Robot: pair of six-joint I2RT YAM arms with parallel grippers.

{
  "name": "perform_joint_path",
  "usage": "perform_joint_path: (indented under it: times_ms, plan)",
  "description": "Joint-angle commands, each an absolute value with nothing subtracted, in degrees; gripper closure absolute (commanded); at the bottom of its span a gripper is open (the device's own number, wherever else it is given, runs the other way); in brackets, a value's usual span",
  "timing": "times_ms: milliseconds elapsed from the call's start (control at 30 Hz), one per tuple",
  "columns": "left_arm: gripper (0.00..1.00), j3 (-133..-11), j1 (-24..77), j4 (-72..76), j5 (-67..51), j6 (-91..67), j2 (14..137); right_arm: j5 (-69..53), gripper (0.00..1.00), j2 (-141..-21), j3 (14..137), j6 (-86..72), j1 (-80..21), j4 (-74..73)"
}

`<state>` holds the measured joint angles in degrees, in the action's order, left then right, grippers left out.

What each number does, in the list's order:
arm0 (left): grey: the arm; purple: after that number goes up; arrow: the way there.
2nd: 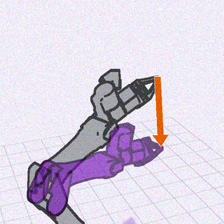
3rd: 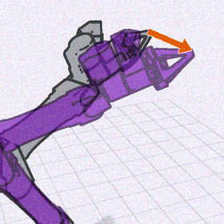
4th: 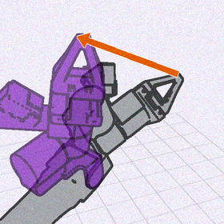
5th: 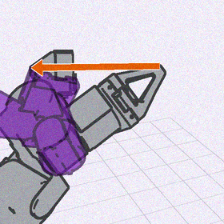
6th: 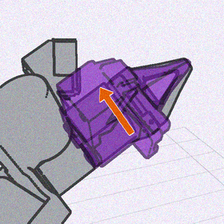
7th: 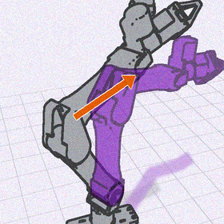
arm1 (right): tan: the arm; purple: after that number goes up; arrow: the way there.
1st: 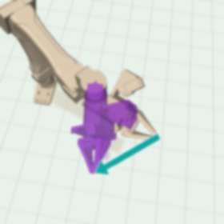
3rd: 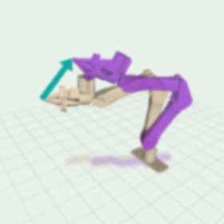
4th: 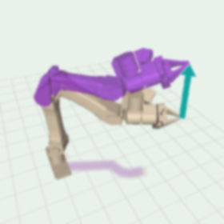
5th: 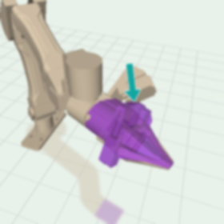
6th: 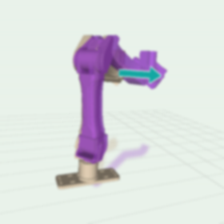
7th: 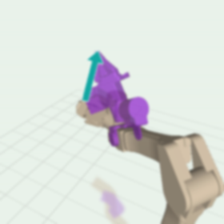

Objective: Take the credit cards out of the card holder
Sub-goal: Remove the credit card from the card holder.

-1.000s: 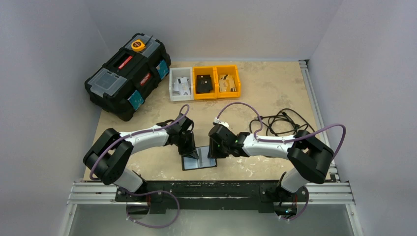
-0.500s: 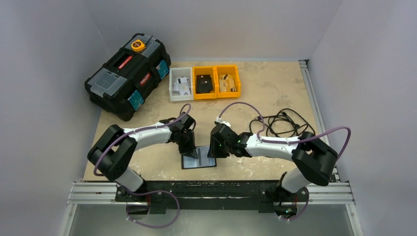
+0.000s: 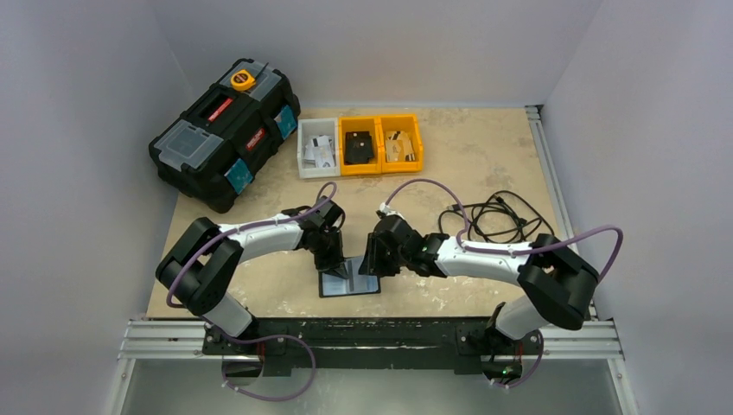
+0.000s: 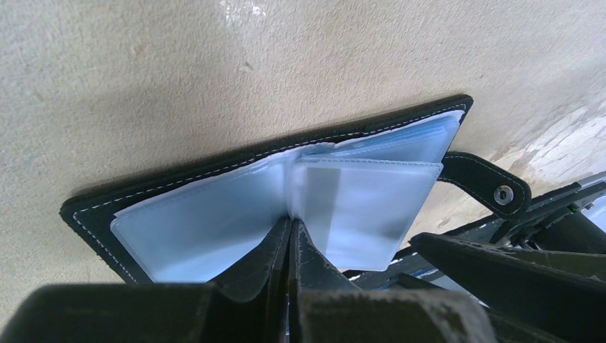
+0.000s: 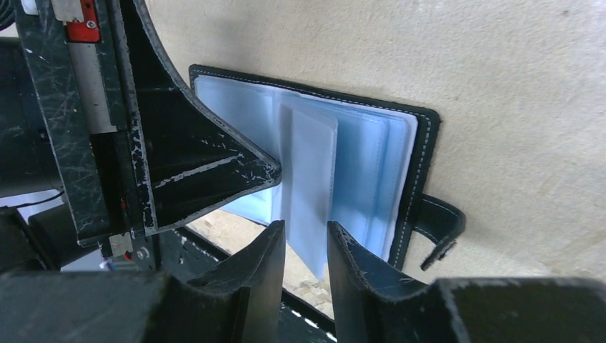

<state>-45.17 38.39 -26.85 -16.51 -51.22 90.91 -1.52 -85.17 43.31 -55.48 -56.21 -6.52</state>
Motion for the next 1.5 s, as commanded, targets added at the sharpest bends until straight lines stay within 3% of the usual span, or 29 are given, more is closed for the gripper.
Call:
perform_joint_path:
  times_ms: [0, 967, 1467]
  plan:
    - [1.0, -44.43, 38.85, -26.91, -13.12, -49.77, 93.22, -3.86, 0.72, -87.1, 42.67, -56.77, -56.16, -2.18]
    - [1.0, -44.65, 38.85, -27.47, -13.3, -49.5, 91.77, -2.78, 0.71, -88.78, 42.49, -55.74, -56.01, -2.21]
    - [0.93, -49.86, 38.78, -37.22, -8.54, -47.49, 78.02, -4.59, 0.72, -89.2, 47.5, -55.0, -56.12, -2.07]
